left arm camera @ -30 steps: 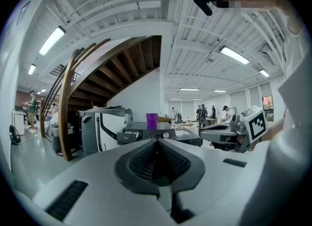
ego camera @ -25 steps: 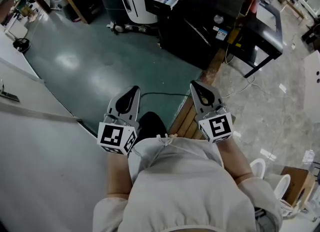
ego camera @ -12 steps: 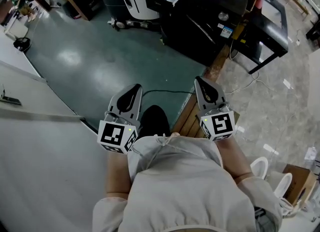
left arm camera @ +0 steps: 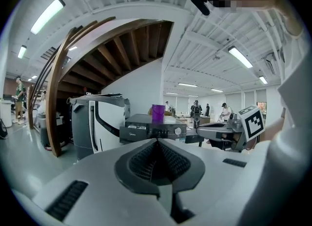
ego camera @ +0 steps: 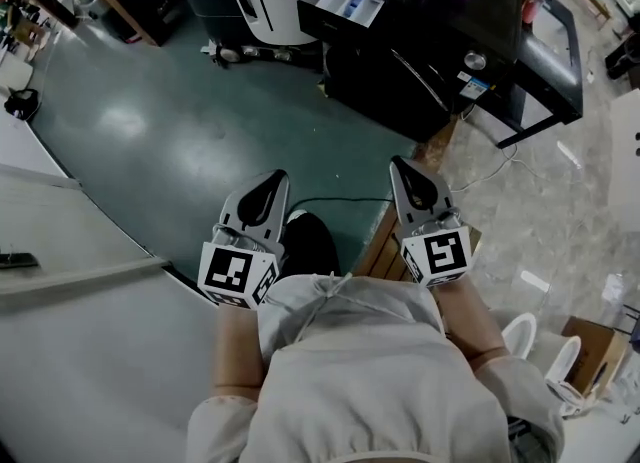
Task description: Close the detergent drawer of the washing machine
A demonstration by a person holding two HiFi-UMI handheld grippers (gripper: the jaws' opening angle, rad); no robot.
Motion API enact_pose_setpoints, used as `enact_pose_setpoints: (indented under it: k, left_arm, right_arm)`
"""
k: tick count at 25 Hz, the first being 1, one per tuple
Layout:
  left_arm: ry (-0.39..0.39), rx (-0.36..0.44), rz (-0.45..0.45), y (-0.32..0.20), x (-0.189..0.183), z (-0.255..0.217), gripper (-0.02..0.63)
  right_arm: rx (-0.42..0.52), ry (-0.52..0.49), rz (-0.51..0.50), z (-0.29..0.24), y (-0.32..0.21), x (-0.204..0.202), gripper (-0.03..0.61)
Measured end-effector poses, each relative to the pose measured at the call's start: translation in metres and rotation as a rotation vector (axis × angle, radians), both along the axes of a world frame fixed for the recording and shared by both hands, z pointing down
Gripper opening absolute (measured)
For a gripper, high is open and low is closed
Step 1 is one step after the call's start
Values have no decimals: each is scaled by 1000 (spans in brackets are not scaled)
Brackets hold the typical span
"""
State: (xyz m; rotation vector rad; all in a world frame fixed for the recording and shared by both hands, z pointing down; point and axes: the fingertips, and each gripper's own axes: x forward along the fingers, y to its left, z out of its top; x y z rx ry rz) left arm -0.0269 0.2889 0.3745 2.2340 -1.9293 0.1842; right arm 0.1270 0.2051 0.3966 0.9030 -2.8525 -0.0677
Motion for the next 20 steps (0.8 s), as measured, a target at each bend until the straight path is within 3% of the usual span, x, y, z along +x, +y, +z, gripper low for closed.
enact_pose_setpoints:
  k: [7, 11, 15, 20]
  left_arm:
    - [17, -20, 129, -98, -107, -4, 20]
    - [34, -58, 196, -144, -150, -15, 20]
    - [53, -98, 248, -175, -167, -22, 20]
    - [44, -127, 310, -206, -159, -19, 20]
  right_arm:
    - [-27, 43, 166, -4, -85, -96, 3]
    - [-56, 45, 239, -23, -119, -132, 3]
    - [-91, 64, 300, -41, -137, -144, 4]
    - [-100, 94, 339, -44, -154, -139, 5]
